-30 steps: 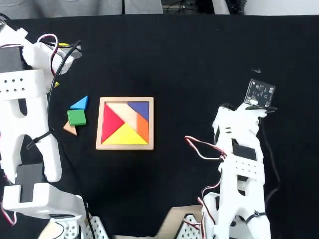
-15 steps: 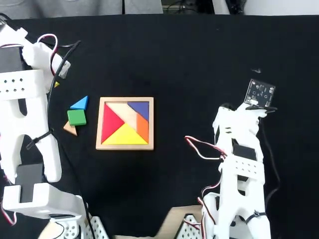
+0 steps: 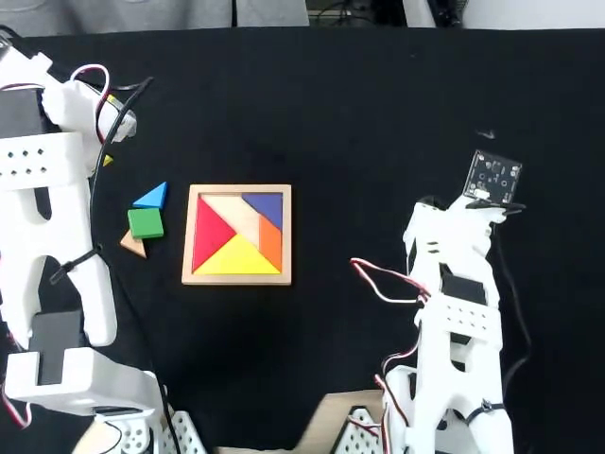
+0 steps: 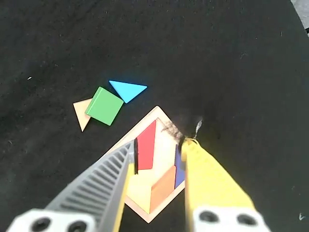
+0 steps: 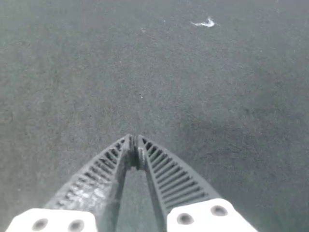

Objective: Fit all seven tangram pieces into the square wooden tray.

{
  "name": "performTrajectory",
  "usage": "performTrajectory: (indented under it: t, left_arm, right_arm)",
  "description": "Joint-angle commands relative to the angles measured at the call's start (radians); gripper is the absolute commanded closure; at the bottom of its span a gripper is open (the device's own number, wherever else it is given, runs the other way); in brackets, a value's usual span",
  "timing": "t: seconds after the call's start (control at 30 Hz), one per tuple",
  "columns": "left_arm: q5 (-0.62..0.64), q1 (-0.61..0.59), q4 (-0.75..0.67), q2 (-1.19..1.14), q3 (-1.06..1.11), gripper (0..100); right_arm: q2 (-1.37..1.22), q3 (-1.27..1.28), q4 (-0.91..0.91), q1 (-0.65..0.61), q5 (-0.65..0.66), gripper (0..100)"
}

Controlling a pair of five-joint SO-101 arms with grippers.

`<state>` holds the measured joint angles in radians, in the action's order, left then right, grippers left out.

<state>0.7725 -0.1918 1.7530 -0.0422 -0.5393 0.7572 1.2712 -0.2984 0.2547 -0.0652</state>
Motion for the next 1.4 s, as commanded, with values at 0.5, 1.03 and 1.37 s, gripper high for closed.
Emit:
performTrajectory:
  t: [0.5, 1.03, 1.37]
  left_arm:
    - [-0.72, -0.038, -0.287, 0.035, 0.259, 84]
    - [-1.409, -0.015, -0.394, 0.034, 0.46, 73]
    - [-1.505, -0.016, -0.4, 0.035, 0.456, 74]
  right_arm:
    - [0.027, -0.005, 0.02, -0.012, 0.002, 98.4]
    - [0.025, -0.004, 0.02, -0.014, 0.002, 98.4]
    - [0.025, -0.004, 0.02, -0.014, 0.002, 98.4]
